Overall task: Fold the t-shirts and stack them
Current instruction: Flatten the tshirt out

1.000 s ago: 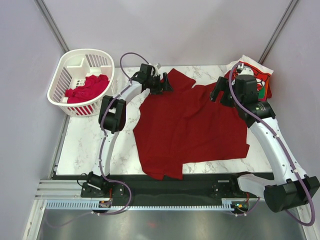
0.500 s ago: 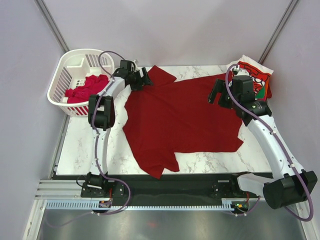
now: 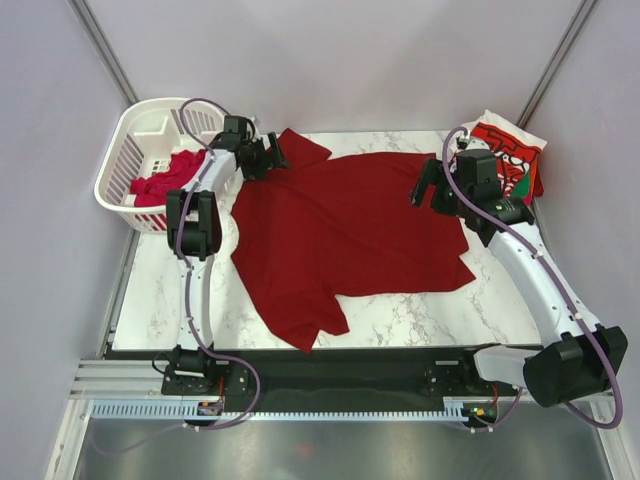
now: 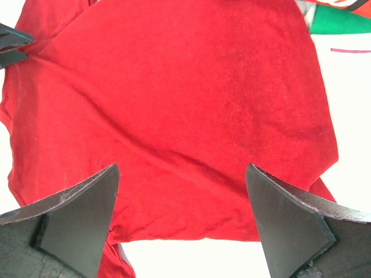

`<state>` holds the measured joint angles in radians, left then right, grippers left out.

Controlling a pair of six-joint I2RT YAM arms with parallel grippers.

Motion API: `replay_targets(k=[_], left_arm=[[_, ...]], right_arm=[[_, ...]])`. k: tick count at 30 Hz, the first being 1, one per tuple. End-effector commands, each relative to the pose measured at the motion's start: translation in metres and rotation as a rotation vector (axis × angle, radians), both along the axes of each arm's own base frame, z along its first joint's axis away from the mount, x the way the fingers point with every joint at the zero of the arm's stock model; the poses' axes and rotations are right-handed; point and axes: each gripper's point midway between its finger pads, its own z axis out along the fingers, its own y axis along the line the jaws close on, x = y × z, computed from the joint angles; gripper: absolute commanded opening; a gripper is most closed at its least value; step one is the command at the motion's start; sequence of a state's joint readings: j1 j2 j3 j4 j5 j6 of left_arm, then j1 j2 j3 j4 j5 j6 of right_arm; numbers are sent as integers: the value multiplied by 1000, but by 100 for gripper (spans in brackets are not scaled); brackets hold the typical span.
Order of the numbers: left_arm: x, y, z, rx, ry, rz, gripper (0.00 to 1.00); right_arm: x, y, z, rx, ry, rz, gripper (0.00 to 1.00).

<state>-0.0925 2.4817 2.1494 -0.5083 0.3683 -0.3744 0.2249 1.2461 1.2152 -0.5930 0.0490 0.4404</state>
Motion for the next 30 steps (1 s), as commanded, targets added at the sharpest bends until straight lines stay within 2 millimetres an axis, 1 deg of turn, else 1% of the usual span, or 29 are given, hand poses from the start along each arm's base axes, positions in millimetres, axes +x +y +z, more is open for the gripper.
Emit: replay_targets(k=[1,2,3,4,5,6,7,8,9,10,11,12,13,14,15,17,18,20,21,22,23,24,25,26,27,28,29,30], left_arm=[[-3,-17,102,38,-186,-55,100],[-6,-20,118,40,-214,-62,100],[-11,-29,132,49,-238,-71,100],[-20,-31,168,49,-298,-71,100],[-26,-34,182,57,-321,-73,100],[-36,-39,186,76,-321,-70,100],[-52,-39,222,74,-376,-62,100],[-63,-40,228,79,-377,-54,100],[-83,-41,212,104,-330,-43,100],[-99,-42,212,108,-318,-38,100],[-124,-41,236,95,-354,-28,100],[-151,-46,197,137,-266,-38,100],[-171,-48,186,146,-238,-44,100],[-200,-47,201,140,-267,-52,100],[-232,-50,158,186,-173,-83,100],[-278,-49,136,176,-87,-73,100],[-316,-49,120,175,-50,-104,100],[-352,-49,104,135,23,-85,100],[-383,-44,92,112,64,-104,100],[-396,-45,86,72,106,-65,100],[-408,-44,83,48,123,-62,100],[-426,-42,66,50,166,-73,99],[-437,-41,66,14,178,-40,97],[-443,-40,59,7,199,-28,97],[-456,-37,41,22,243,-29,96],[-462,-37,34,13,276,-6,96],[-471,-35,21,28,316,-5,96],[-478,-37,15,38,331,-19,96]], right_arm=[[6,11,4,11,-26,16,98],[6,12,3,9,-23,18,98],[5,12,2,6,-21,16,98],[3,15,0,2,-19,20,98],[1,16,-4,0,-10,20,98],[-1,17,-8,1,-1,21,98],[-4,19,-16,-2,17,23,98],[-7,21,-22,-1,31,29,98],[-9,23,-26,4,43,29,98],[-12,27,-31,3,54,39,98],[-16,29,-41,0,77,47,98],[-18,32,-45,3,87,52,98],[-22,33,-49,2,98,57,98],[-24,33,-51,-1,100,59,98],[-26,34,-51,-3,100,65,98],[-30,32,-47,-7,89,65,98],[-32,30,-47,-13,91,65,98],[-37,27,-46,-21,83,65,98],[-39,27,-45,-21,81,69,98],[-41,26,-49,-24,89,71,98],[-42,26,-51,-21,92,70,98],[-44,27,-53,-17,98,73,98],[-46,27,-57,-12,108,77,98],[-48,28,-59,-10,113,79,98],[-49,29,-60,-6,114,84,98],[-51,28,-63,-7,120,81,98],[-52,29,-63,-4,121,83,98],[-53,28,-63,-6,119,85,98]])
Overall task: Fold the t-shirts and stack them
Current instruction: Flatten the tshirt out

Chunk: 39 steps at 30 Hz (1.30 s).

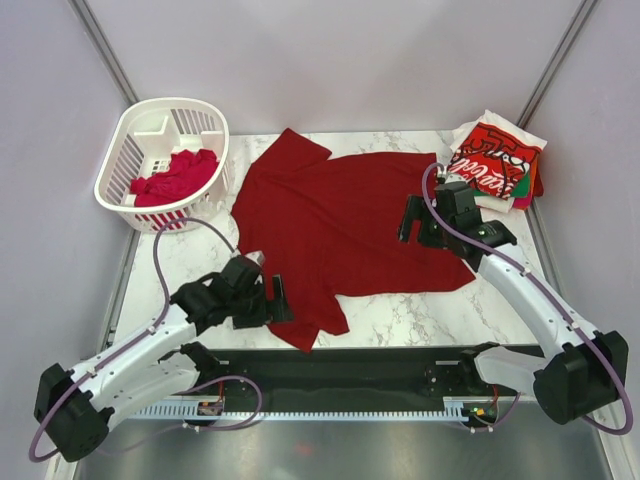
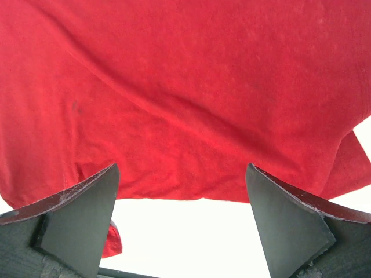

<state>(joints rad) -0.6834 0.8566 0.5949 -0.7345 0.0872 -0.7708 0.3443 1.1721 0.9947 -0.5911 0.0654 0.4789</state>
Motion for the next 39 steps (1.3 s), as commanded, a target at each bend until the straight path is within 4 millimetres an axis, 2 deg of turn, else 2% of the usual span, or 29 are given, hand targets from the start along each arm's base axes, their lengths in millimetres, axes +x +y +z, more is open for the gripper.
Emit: replay_targets(k=[1,2,6,12,18,25,29,39], left_arm=[[-18,-8,-19,-29,113,112,95],[-22,-8,-27,-14,133,112,95],[-38,-28,-38,-33,164,65,94],[-42,-48,-52,17,162,43,92],[-32,-58,-65,39,133,69,89],[-15,-73,-58,14,63,81,87],[-9,-73,-60,33,36,100,85],[7,-91,-66,66,-1,125,71]], right_arm=[[-4,1,4,14,-20,2,98],[-5,0,4,11,-21,2,98],[-8,-5,5,-9,-21,-5,98],[-13,-7,0,-16,-5,-2,98],[-14,-9,0,-35,-3,2,98],[-16,-10,-5,-43,10,8,98],[-16,-9,-11,-47,20,15,98],[-18,-9,-20,-55,37,28,98]])
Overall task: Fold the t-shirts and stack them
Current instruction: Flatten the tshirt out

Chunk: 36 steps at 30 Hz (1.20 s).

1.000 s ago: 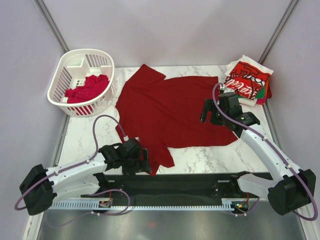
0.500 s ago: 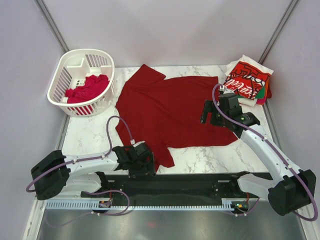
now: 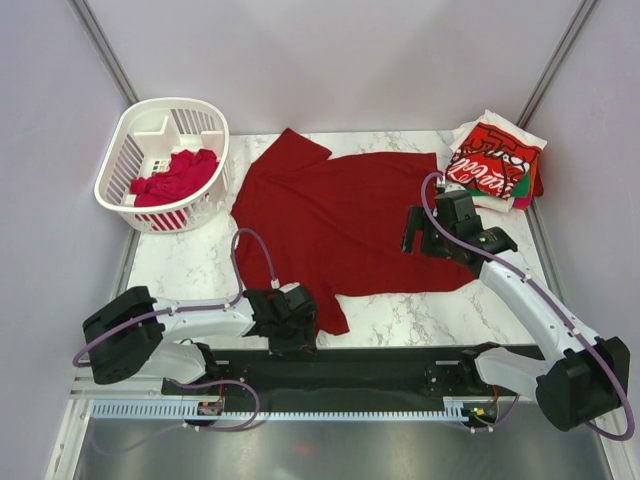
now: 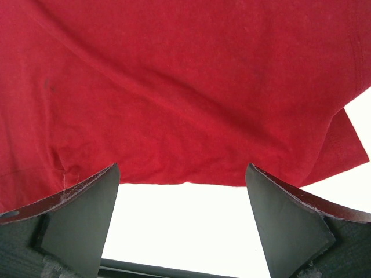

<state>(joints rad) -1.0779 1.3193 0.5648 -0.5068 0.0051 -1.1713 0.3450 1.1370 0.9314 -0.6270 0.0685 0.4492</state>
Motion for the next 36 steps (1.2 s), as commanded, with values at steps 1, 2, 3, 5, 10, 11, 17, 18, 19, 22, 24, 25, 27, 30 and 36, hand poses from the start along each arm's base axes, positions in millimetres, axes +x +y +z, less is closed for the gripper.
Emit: replay_targets(k=[1,2,3,5,10,11,17,18,19,22,24,25,27,30,36], left_arm=[[66,-32,15,-67,-266,113,70],[68,-34,17,-66,-275,119,69],[70,-35,17,-63,-278,125,66],[73,-34,14,-48,-285,136,63],[74,-27,7,-18,-288,162,37],[74,-26,7,-15,-293,168,33],[70,-9,6,3,-304,188,2],[70,-9,10,-8,-313,185,2],[69,-6,11,-6,-317,183,2],[64,1,19,-16,-318,171,2],[56,8,22,-14,-293,158,2],[51,8,27,-38,-283,151,2],[43,18,34,-39,-269,150,2],[31,42,36,-1,-248,176,2],[20,74,53,-65,-280,269,2]], right_arm=[[2,0,0,-13,-16,10,98],[2,-1,0,-15,-16,10,98],[1,-1,-1,-16,-15,13,98],[0,-1,-3,-22,-12,20,98],[-2,-2,-8,-29,-6,30,98],[-2,-2,-9,-29,-4,30,98],[-2,0,-11,-19,-2,39,98],[-3,1,-12,-17,0,40,98],[-2,1,-12,-17,2,40,98],[-2,3,-12,-7,2,43,98],[-3,3,-10,-4,-6,45,98],[-4,0,-9,-11,-8,33,98],[-4,-12,-10,-48,-14,-28,98],[-9,-20,-12,-57,-21,-79,98],[-24,-68,-26,-189,7,-341,98]])
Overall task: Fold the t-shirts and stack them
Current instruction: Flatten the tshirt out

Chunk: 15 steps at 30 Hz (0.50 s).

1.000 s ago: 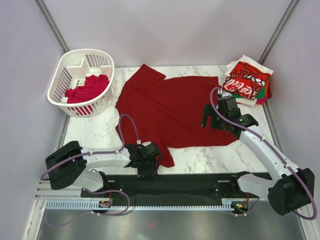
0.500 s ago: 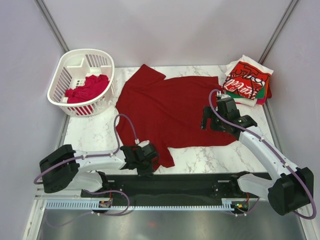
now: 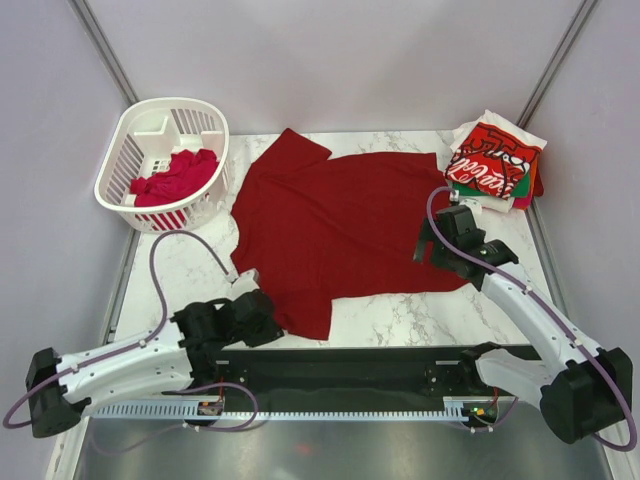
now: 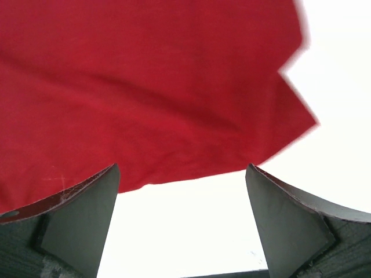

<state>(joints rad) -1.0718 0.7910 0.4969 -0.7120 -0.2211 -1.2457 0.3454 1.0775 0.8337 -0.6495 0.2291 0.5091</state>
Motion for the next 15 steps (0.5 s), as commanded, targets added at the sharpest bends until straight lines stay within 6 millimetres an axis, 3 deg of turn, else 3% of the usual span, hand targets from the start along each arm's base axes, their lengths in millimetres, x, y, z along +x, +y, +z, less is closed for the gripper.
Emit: replay_targets(k=[1,4,8,10,13,15], left_arm=[[-8,41,-12,82,16,115,2],[-9,51,-4,58,-7,140,2],[-9,53,-2,37,-24,137,2],[-9,52,-1,42,-27,126,2],[-9,48,1,29,-33,99,2],[-10,46,2,16,-36,87,2]], right_arm=[[-10,-46,0,-131,-34,-242,98],[-12,-60,2,-116,-52,-360,98],[-17,-86,-27,-53,32,-484,97],[-9,-93,-34,-3,8,-492,96],[-14,-99,-62,138,55,-537,92],[-14,-106,-71,197,53,-588,86]])
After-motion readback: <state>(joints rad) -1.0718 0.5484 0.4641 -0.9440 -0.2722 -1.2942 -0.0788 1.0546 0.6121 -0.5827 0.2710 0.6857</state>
